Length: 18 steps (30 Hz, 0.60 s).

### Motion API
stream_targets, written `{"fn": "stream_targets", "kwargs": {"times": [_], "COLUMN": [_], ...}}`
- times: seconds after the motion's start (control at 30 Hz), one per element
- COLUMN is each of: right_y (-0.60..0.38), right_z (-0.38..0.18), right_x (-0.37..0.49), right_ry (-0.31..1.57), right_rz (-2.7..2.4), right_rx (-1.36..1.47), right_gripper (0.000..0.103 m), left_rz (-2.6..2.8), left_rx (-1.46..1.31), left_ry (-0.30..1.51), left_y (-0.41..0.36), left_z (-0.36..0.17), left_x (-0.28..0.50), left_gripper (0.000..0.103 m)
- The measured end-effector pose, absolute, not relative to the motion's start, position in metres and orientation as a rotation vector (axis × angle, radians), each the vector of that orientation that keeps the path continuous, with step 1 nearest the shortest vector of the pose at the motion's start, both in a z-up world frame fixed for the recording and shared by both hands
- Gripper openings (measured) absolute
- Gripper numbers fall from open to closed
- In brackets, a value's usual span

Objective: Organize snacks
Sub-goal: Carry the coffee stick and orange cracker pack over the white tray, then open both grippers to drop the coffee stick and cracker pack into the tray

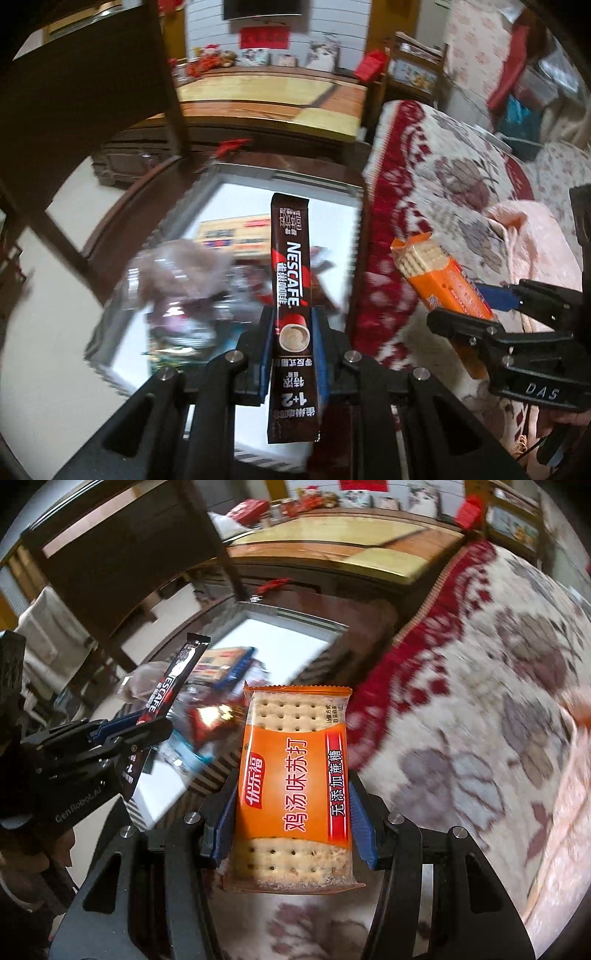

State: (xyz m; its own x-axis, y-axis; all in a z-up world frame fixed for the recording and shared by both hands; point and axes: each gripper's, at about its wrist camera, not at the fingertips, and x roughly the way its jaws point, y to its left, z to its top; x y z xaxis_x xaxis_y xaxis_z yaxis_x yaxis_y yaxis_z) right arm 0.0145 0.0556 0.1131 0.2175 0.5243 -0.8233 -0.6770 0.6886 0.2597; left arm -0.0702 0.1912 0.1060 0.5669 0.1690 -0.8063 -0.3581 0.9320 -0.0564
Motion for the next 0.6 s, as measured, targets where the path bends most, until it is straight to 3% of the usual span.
{"fn": "stream_targets", "kwargs": {"times": [0.6], "right_y": [0.184], "right_z": [0.099], "right_x": [0.031], "right_ry": [1.079], "right_rz": [0.928], "right_rx": [-0.311], "right_gripper": [0.053], "left_rz": [0.415], "left_rx": [-0.323], "left_ry": [0.967], "left_y": [0.247], "left_z": [0.073], "left_x": [-0.078], "left_gripper": [0.02]}}
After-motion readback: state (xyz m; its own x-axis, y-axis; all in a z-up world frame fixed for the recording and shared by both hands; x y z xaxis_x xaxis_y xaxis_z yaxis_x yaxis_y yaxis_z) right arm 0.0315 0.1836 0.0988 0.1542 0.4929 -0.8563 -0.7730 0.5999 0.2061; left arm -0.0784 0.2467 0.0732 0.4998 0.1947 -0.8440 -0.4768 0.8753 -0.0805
